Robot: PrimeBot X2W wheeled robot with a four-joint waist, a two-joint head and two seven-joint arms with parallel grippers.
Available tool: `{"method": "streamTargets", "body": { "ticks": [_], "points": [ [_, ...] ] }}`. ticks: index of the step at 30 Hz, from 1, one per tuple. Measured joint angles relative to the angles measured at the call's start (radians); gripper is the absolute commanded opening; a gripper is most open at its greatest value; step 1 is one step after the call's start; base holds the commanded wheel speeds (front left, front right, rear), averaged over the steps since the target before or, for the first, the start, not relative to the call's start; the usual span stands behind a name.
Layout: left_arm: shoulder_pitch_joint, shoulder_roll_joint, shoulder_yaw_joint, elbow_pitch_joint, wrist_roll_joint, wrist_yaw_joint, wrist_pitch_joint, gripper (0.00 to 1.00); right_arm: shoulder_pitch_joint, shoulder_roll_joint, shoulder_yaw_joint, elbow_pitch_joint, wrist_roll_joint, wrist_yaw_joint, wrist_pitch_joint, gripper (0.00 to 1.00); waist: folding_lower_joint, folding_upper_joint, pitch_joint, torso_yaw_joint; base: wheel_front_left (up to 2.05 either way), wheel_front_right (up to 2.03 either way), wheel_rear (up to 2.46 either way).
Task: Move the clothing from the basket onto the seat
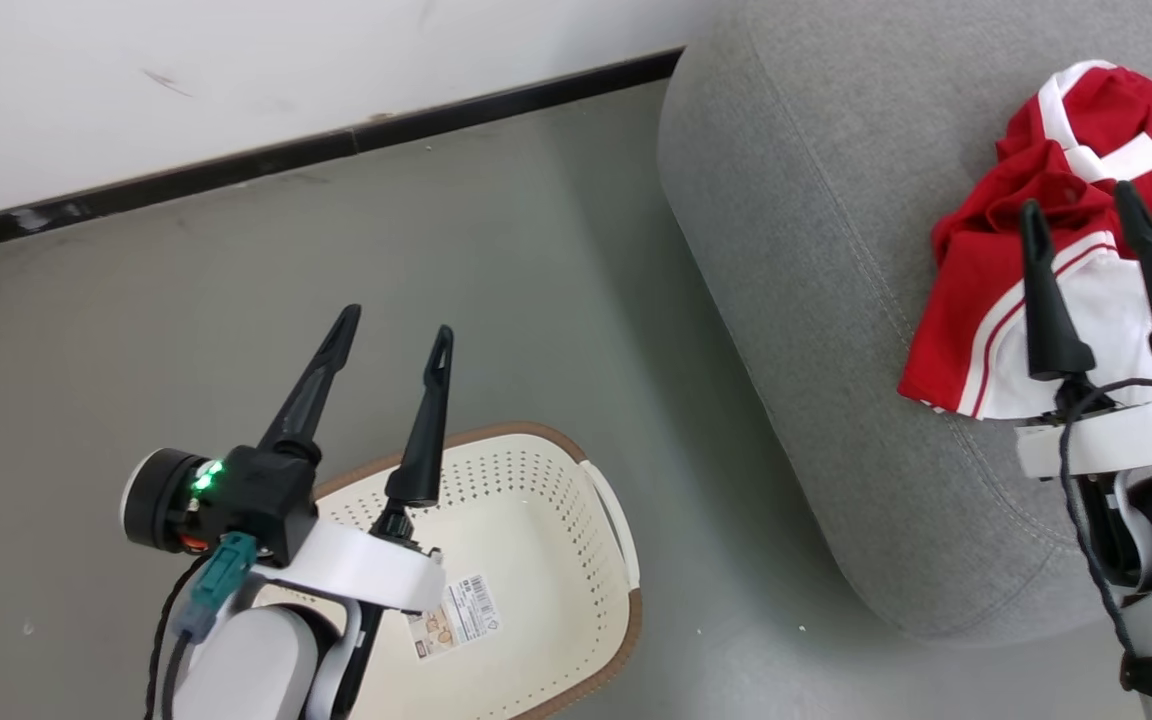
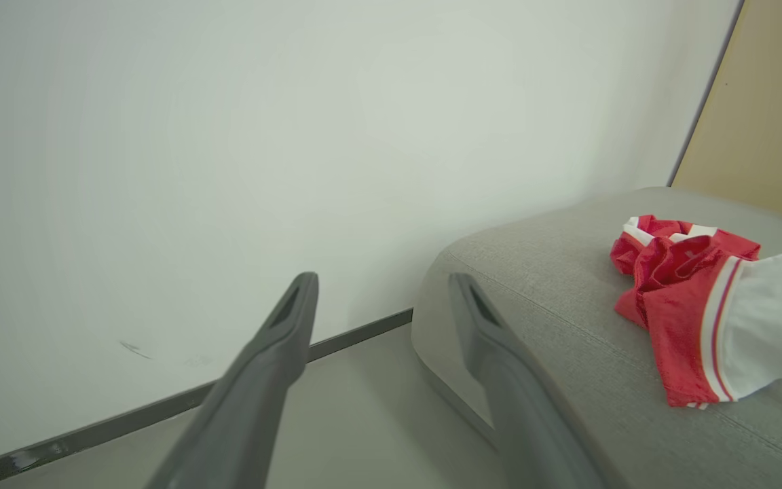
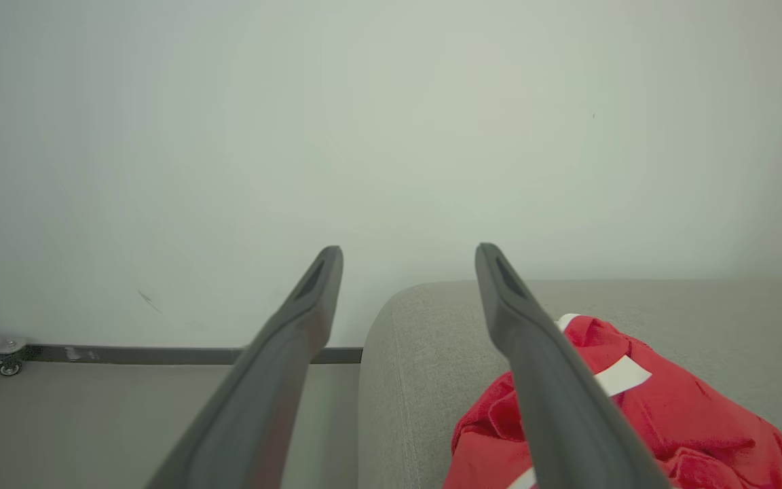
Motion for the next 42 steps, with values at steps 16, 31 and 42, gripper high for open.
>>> {"method": "streamTargets", "body": {
  "ticks": [16,31,42],
  "points": [
    [0.092,-0.006,0.098,0.048,-0.045,0.063,-0.025,1.00,-0.027,0.061,0.077,0.010,-0.035,0.000,0.026,1.00,0.0001,0.0000,-0.088,0.088,0.00,0.00,0.00],
    [0.169,-0.025,0.145,0.095,-0.053,0.104,-0.025,1.00,0.066,0.118,0.058,0.032,-0.074,0.000,0.039,1.00,0.0000,0.0000,-0.184,0.149,0.00,0.00,0.00],
    [0.216,-0.050,0.150,0.096,-0.044,0.117,-0.025,1.00,0.175,0.160,0.049,0.032,-0.094,0.000,0.059,1.00,0.0000,0.0000,-0.258,0.183,0.00,0.00,0.00]
  ]
}}
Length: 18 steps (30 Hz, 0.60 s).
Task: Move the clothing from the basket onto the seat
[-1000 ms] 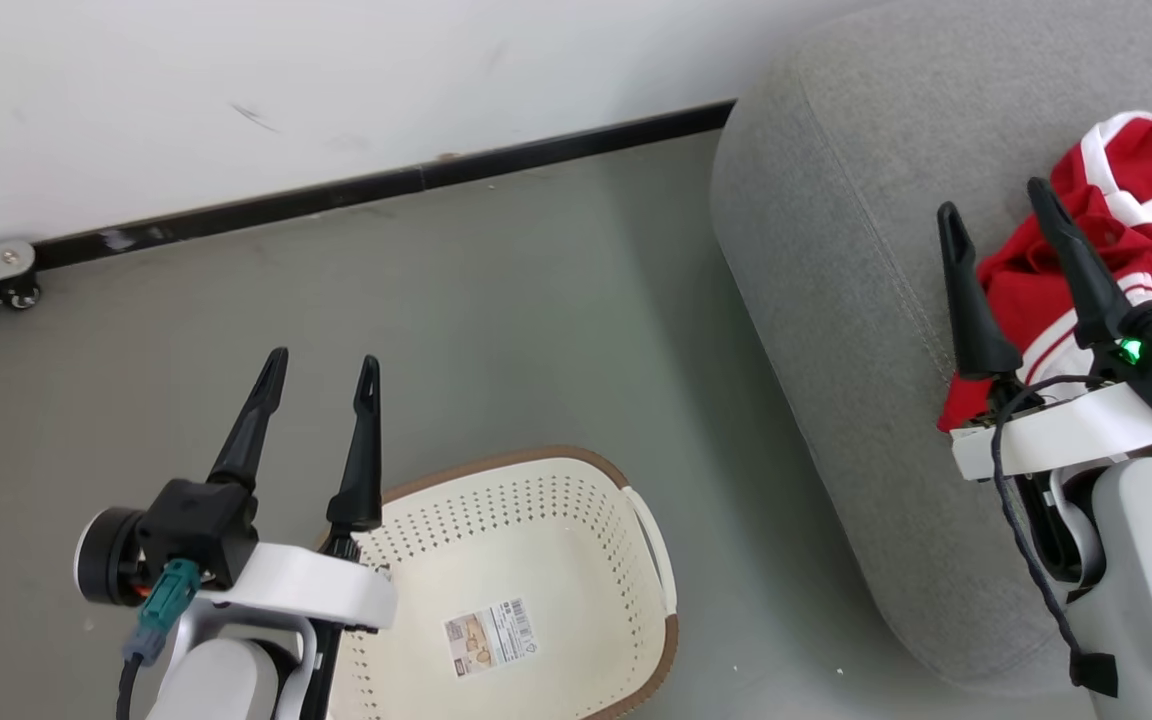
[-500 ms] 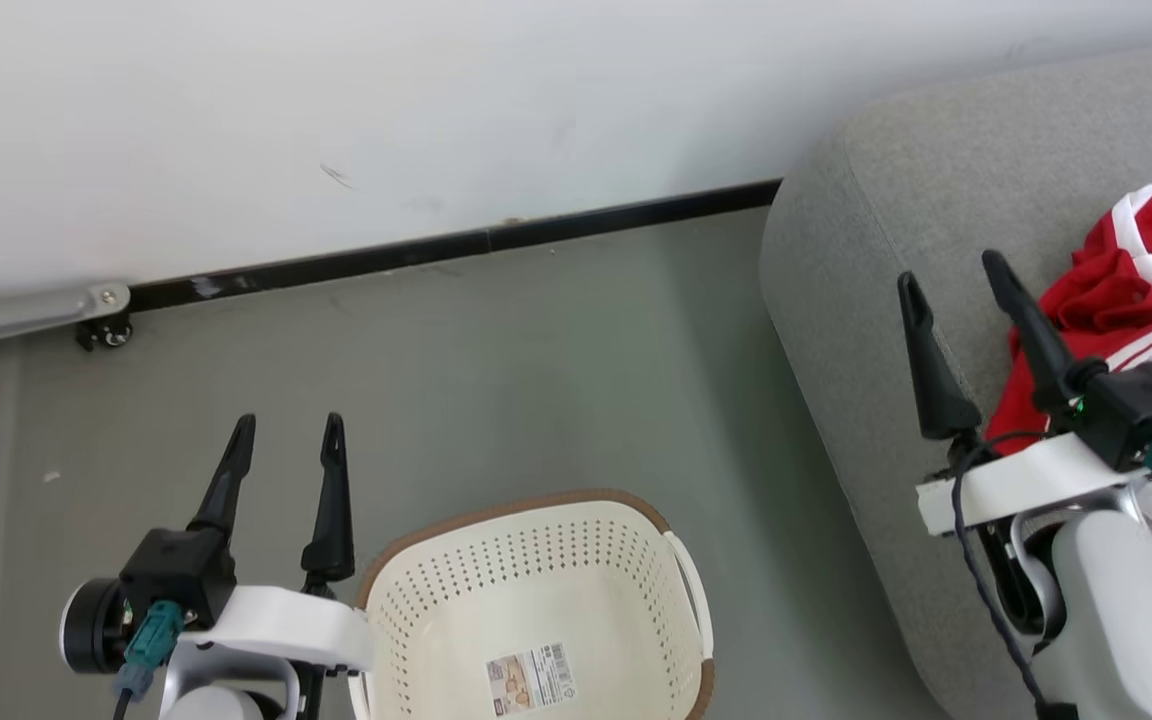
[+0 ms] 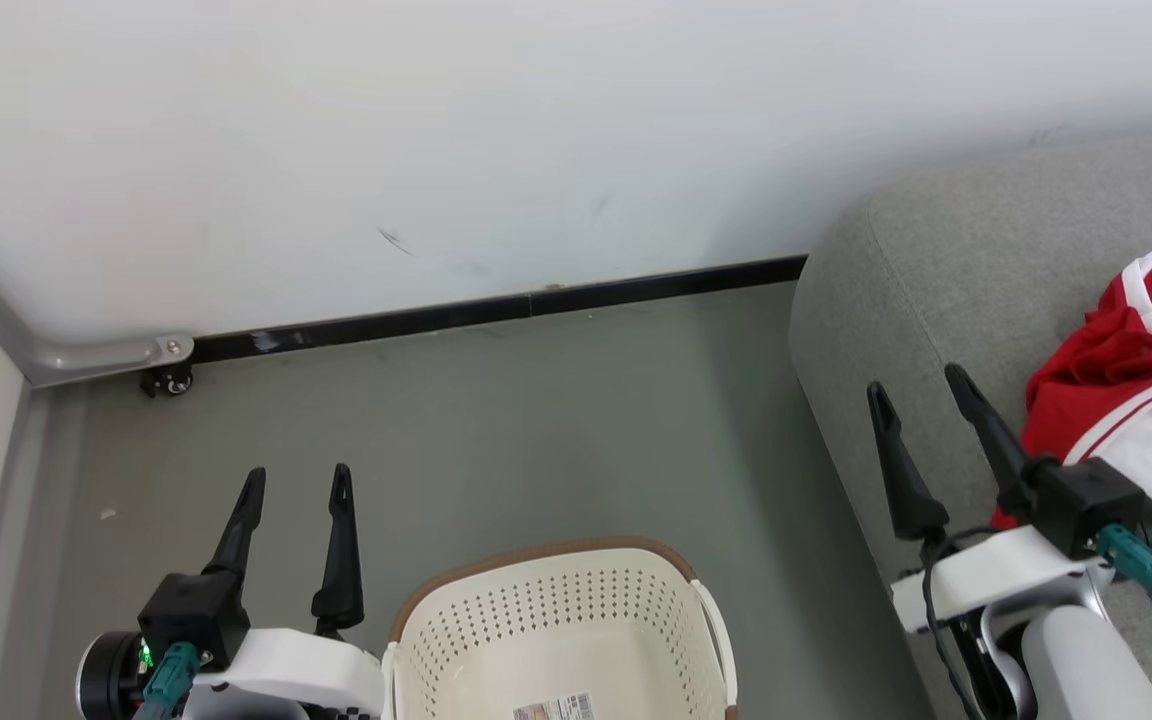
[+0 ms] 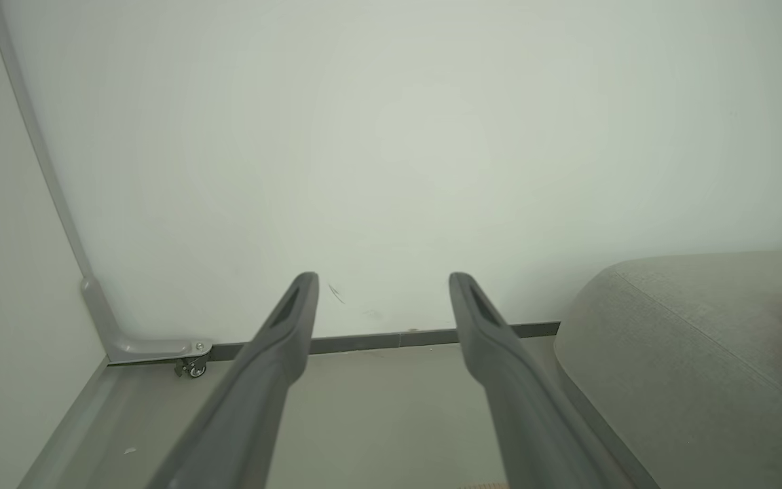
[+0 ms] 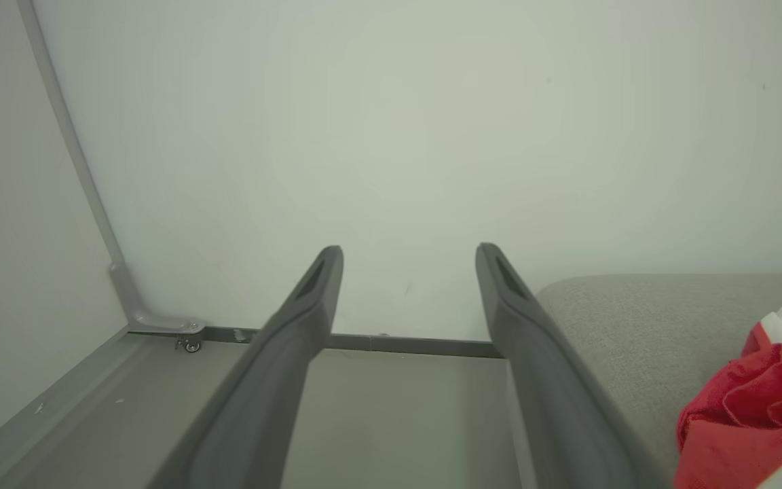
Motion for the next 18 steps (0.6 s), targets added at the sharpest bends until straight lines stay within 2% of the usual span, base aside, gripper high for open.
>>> {"method": "streamTargets", "body": {
  "ticks": [18],
  "points": [
    [0.079,-0.013,0.009,-0.032,0.039,0.026,0.000,1.00,0.162,0.029,-0.019,-0.021,0.000,0.000,0.020,1.00,0.0000,0.0000,-0.087,0.026,0.00,0.00,0.00]
  ]
}}
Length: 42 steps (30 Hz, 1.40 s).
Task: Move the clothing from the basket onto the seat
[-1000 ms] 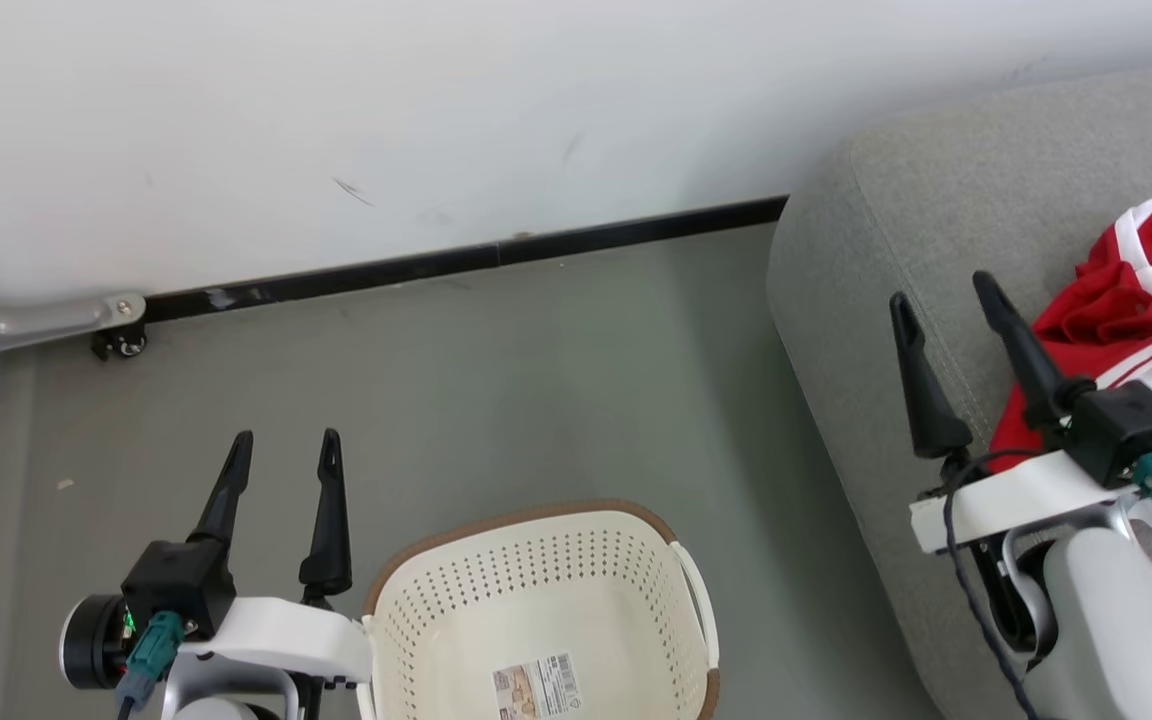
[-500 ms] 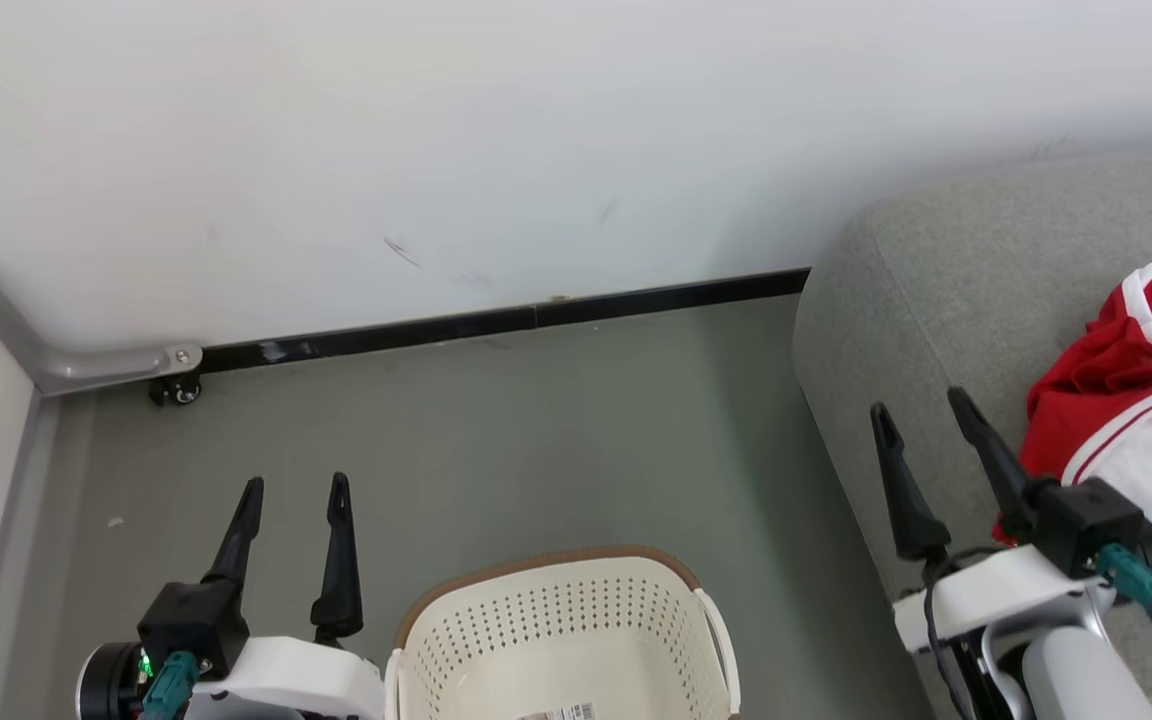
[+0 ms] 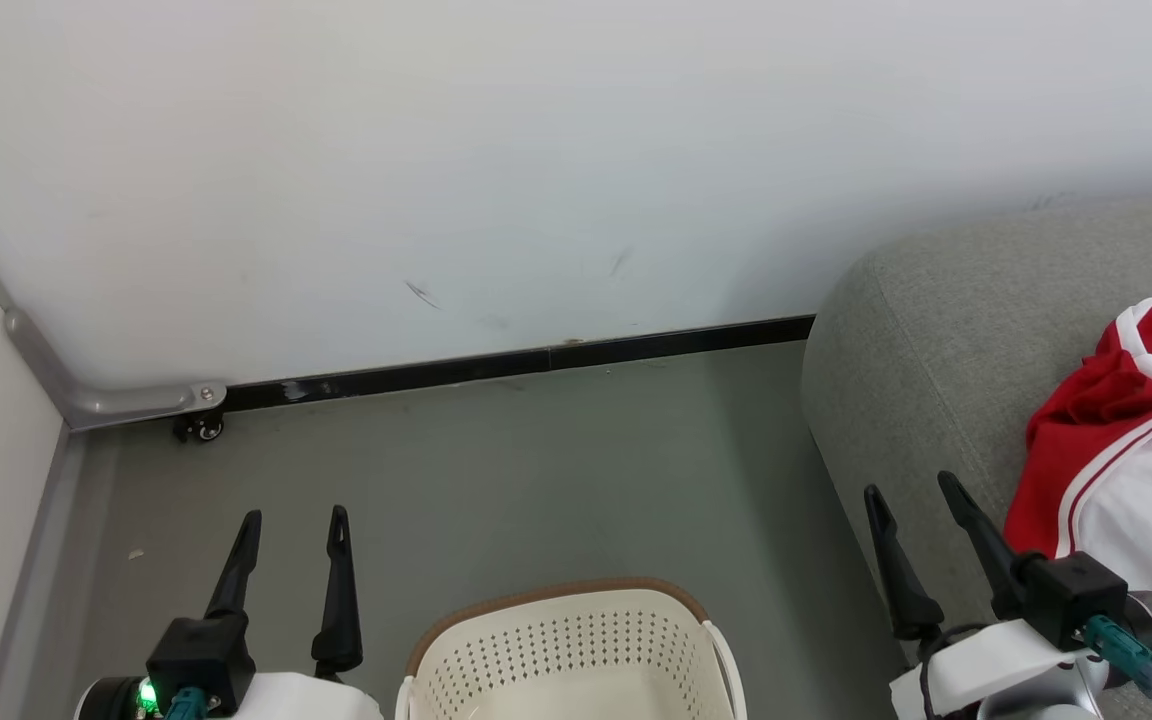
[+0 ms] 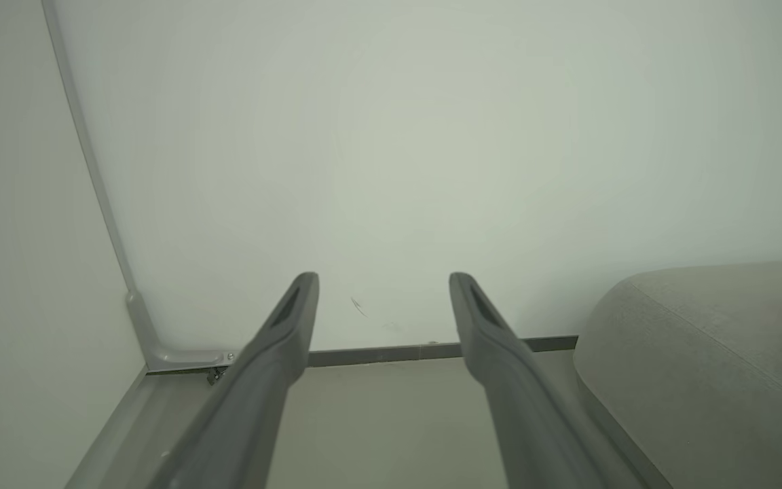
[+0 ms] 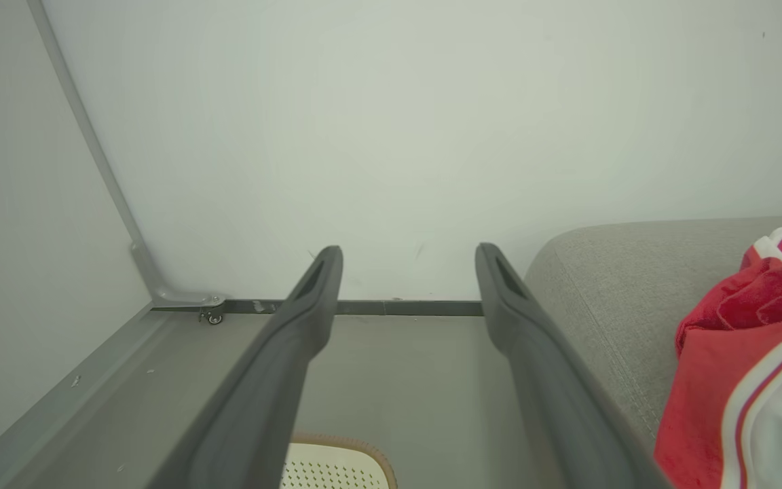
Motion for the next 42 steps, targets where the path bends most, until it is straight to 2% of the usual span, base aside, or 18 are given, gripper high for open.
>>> {"method": "streamTargets", "body": {
  "ticks": [16,42],
  "points": [
    [0.040,0.016,0.007,0.018,0.044,0.043,0.000,1.00,0.047,0.007,-0.017,-0.073,0.000,0.000,0.018,1.00,0.0000,0.0000,0.002,0.008,0.00,0.00,0.00],
    [0.036,0.028,-0.004,0.052,0.062,0.043,0.000,1.00,0.068,0.010,-0.015,-0.136,0.026,0.000,0.040,1.00,0.0000,0.0000,0.029,0.018,0.00,0.00,0.00]
  ]
}}
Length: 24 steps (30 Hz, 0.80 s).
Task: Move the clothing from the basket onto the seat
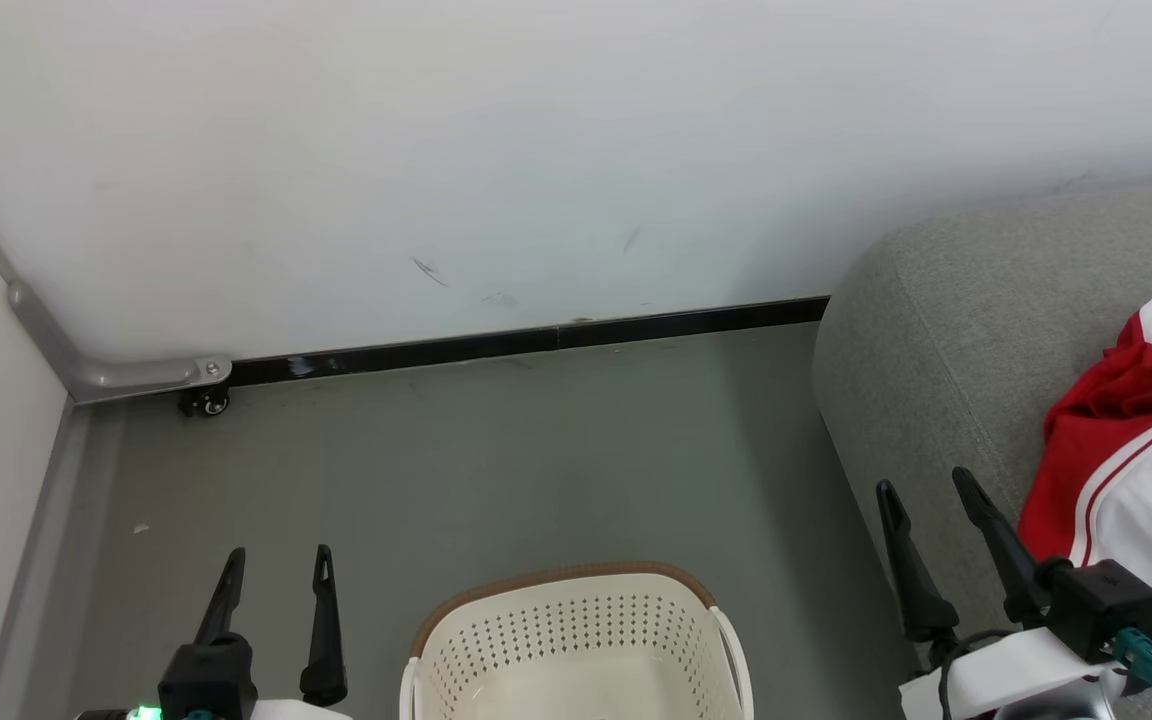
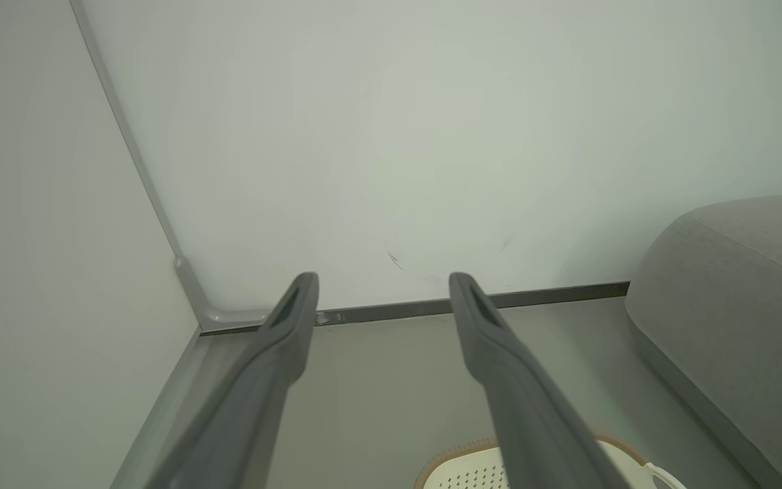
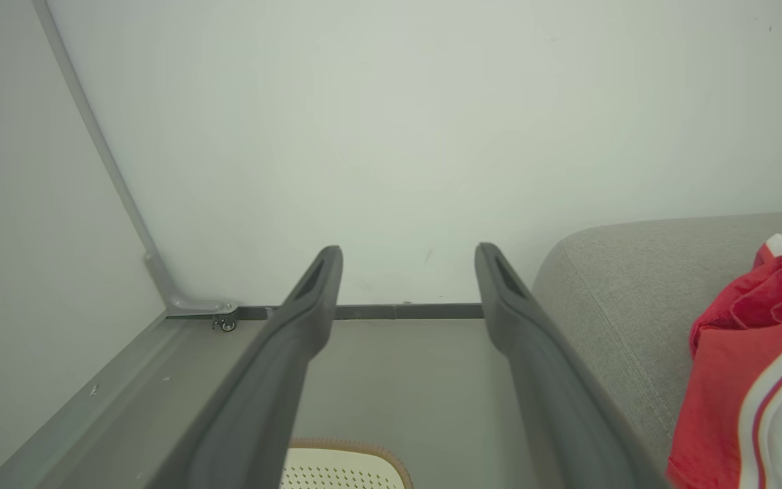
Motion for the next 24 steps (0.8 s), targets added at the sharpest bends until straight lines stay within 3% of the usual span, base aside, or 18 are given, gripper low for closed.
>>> {"method": "streamTargets", "body": {
  "ticks": [6,7,14,24],
  "points": [
    [-0.003,0.001,0.000,0.007,0.007,0.000,0.000,1.00,0.001,0.000,-0.001,-0.005,0.007,0.000,0.001,1.00,0.0000,0.0000,0.003,0.002,0.00,0.00,0.00],
    [-0.004,0.001,0.000,0.009,0.007,0.000,0.000,0.00,0.001,0.000,-0.001,-0.006,0.007,0.000,0.002,0.00,0.0000,0.0000,0.003,0.003,0.00,0.00,0.00],
    [0.032,-0.023,-0.010,0.058,0.001,-0.002,0.006,0.00,0.041,0.005,0.003,0.052,0.014,-0.002,0.001,0.00,0.0000,0.0000,0.004,0.003,0.00,0.00,0.00],
    [0.032,-0.031,0.007,0.042,-0.126,-0.032,0.027,0.00,0.041,0.005,0.010,0.038,0.138,-0.002,0.001,0.00,0.0000,0.0000,0.006,0.007,0.00,0.00,0.00]
  ]
}}
